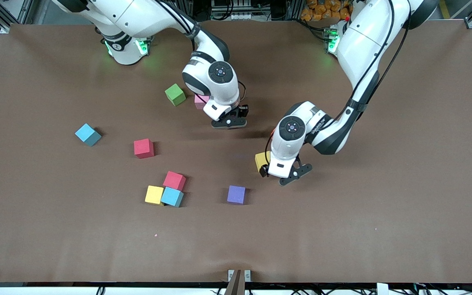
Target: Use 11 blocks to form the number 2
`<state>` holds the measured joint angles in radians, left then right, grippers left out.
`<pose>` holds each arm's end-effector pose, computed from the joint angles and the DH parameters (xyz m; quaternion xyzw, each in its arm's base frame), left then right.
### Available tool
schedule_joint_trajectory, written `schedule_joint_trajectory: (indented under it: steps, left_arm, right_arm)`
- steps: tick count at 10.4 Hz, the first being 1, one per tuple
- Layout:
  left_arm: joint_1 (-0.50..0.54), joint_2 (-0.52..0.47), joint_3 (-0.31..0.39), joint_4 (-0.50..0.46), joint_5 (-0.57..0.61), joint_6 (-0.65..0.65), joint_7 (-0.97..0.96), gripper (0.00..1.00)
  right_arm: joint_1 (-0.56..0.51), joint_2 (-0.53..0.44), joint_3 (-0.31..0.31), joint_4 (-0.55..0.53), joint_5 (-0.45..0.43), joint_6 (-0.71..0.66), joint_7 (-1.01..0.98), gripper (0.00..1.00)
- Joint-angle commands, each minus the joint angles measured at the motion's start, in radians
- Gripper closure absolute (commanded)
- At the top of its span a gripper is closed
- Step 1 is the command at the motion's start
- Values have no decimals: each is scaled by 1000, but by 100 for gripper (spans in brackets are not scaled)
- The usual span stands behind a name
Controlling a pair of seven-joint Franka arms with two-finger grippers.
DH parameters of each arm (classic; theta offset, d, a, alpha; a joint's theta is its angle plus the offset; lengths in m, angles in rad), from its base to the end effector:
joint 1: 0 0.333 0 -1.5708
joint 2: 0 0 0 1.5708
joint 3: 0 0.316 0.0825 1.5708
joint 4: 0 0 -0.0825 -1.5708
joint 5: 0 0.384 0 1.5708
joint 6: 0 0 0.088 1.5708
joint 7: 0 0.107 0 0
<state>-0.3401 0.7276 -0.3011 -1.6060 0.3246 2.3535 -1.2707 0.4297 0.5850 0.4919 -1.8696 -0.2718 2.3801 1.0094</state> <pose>0.5802 -0.3916 0.2210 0.9701 0.2397 0.0342 0.0142 0.4025 0.4951 0.2321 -0.9991 -0.0196 0.0284 0.0264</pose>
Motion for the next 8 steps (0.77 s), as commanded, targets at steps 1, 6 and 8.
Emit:
schedule_joint_trajectory:
  steps: [1, 6, 8]
  left_arm:
    - [-17, 9, -1, 46, 11, -14, 14, 0]
    - [-53, 45, 0, 64, 20, -13, 33, 0]
    - [-63, 52, 0, 64, 22, -13, 54, 0]
  right_arm:
    - [32, 7, -10, 17, -4, -15, 21, 89]
    - [17, 9, -10, -8, -4, -12, 26, 89]
    - [15, 24, -9, -6, -6, -5, 26, 89]
